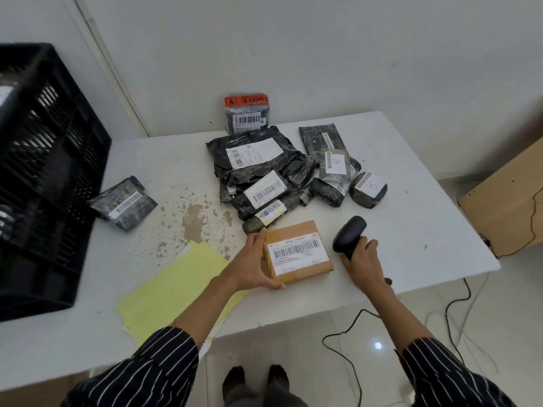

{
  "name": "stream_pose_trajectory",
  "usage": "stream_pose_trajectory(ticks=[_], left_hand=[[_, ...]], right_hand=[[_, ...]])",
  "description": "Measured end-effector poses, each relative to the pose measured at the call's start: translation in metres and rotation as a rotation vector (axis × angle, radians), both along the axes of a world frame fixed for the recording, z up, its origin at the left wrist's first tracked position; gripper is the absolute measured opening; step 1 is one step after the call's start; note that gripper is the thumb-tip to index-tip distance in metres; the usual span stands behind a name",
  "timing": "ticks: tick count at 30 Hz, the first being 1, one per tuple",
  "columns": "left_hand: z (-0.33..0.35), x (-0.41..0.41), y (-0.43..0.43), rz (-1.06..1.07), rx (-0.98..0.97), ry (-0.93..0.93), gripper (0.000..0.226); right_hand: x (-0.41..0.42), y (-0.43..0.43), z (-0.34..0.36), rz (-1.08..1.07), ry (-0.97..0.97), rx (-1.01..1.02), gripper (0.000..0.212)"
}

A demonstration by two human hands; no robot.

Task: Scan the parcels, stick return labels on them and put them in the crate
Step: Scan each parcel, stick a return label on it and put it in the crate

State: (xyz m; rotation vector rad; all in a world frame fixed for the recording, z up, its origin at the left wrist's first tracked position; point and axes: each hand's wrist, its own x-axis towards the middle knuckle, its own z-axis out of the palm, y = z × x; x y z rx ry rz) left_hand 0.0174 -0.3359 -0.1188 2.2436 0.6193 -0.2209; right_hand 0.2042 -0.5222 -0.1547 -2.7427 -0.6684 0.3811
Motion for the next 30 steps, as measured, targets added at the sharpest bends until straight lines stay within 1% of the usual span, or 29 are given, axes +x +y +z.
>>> stream_pose_trajectory(ticks=[2,5,7,8,9,10,12,14,15,16,17,19,20,21,23,25,27,30], left_hand=[[0.000,-0.001,0.002,-0.008,-0.010,0.021,0.136],[0.002,-0.008,0.006,-0.020,-0.001,0.031,0.135],[0.002,-0.017,0.010,0.030,-0.021,0.005,0.122],[0.001,-0.024,0.013,0.060,-0.011,-0.021,0.108],[-0.002,-0.033,0.016,0.081,0.022,-0.048,0.092],[-0.005,-0.044,0.021,0.092,0.069,-0.067,0.076],[-0.014,-0.070,0.031,0.106,0.150,-0.085,0.051],[-0.023,-0.100,0.040,0.119,0.209,-0.098,0.036],[-0.027,-0.115,0.045,0.129,0.232,-0.101,0.031],[-0.031,-0.131,0.048,0.141,0.252,-0.103,0.027],[-0.034,-0.146,0.052,0.153,0.266,-0.101,0.025],[-0.039,-0.173,0.058,0.163,0.274,-0.090,0.027],[-0.040,-0.184,0.061,0.152,0.260,-0.079,0.031],[-0.041,-0.194,0.063,0.129,0.237,-0.060,0.038],[-0.042,-0.209,0.067,0.061,0.201,0.012,0.056],[-0.047,-0.219,0.073,0.016,0.216,0.073,0.070],[-0.051,-0.226,0.079,0.005,0.256,0.109,0.073],[-0.054,-0.227,0.085,0.006,0.307,0.177,0.074]], right_hand=[[0.002,0.006,-0.002,0.017,-0.026,-0.070,0.042],[0.002,0.008,-0.001,0.020,-0.057,-0.117,0.045],[0.000,0.007,0.007,0.001,-0.086,-0.191,0.051],[-0.003,0.008,0.013,-0.032,-0.107,-0.191,0.053],[-0.009,0.010,0.019,-0.078,-0.139,-0.134,0.054],[-0.017,0.013,0.026,-0.122,-0.179,-0.031,0.052],[-0.044,0.023,0.039,-0.099,-0.283,0.202,0.044],[-0.082,0.036,0.046,0.051,-0.301,0.391,0.030],[-0.105,0.043,0.047,0.160,-0.255,0.467,0.023],[-0.128,0.049,0.046,0.281,-0.175,0.517,0.020],[-0.152,0.056,0.044,0.409,-0.068,0.528,0.026],[-0.191,0.071,0.031,0.655,0.147,0.440,0.042],[-0.206,0.078,0.018,0.747,0.213,0.371,0.047],[-0.219,0.083,0.005,0.825,0.237,0.305,0.049],[-0.234,0.093,-0.021,0.912,0.137,0.224,0.051],[-0.239,0.100,-0.037,0.980,0.051,0.198,0.050],[-0.237,0.110,-0.044,1.031,-0.061,0.221,0.049],[-0.231,0.129,-0.042,1.045,-0.110,0.224,0.046]])
